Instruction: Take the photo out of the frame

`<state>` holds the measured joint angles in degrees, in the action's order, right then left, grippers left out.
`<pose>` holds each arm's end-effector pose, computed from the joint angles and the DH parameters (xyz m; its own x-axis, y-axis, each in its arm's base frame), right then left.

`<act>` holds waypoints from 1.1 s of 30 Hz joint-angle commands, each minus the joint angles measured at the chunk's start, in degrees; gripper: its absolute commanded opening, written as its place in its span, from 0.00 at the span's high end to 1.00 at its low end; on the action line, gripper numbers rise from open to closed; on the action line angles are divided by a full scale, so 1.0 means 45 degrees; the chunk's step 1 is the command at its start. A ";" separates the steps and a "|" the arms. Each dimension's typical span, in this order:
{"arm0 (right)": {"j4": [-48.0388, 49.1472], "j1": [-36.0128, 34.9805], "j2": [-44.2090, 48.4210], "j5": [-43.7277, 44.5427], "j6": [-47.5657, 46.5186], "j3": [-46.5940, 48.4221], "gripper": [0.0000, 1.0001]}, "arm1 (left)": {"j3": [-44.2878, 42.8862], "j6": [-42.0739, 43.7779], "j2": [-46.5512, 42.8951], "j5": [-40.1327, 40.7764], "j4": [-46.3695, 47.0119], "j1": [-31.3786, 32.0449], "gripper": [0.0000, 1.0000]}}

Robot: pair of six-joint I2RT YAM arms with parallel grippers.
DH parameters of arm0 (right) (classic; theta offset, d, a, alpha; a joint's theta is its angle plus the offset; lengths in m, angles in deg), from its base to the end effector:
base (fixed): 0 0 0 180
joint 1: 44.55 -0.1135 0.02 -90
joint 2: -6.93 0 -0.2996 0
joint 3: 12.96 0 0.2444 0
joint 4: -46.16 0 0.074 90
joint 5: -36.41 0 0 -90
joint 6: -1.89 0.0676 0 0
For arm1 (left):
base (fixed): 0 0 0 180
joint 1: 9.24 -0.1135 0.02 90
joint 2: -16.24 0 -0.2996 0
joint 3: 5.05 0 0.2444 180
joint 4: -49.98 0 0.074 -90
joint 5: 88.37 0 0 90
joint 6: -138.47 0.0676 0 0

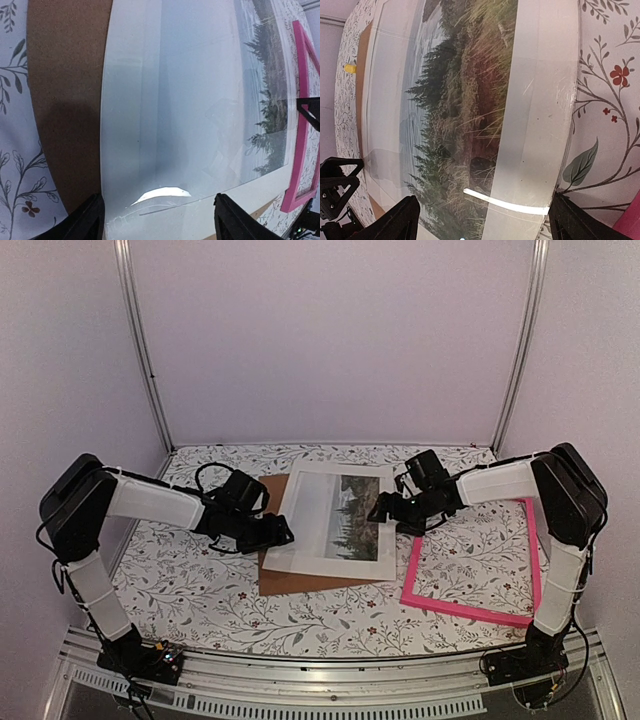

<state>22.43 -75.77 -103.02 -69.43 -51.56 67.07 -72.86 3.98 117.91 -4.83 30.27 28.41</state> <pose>0.3466 0.2316 0.1612 -0.9327 0.1046 -0.3452 -0.1015 0.8422 0.5296 0.2862 -0.2304 0.1572 -0.9169 -0.1721 -0.3602 0.0243 0.8765 -0.4807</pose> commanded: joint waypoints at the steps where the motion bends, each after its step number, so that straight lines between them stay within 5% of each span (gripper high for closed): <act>1: -0.0092 -0.0110 -0.0060 -0.0386 -0.0174 0.0395 0.08 | 0.0247 -0.0141 -0.0252 -0.0264 -0.0823 0.0188 0.23; 33: 0.1060 0.0424 0.1220 -0.2819 0.0966 -0.0424 0.09 | 0.0252 -0.0240 0.0135 -0.0108 -0.0698 0.0188 0.23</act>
<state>25.45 -73.59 -99.42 -79.16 -48.04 66.02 -72.80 3.56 117.39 -4.91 28.98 28.48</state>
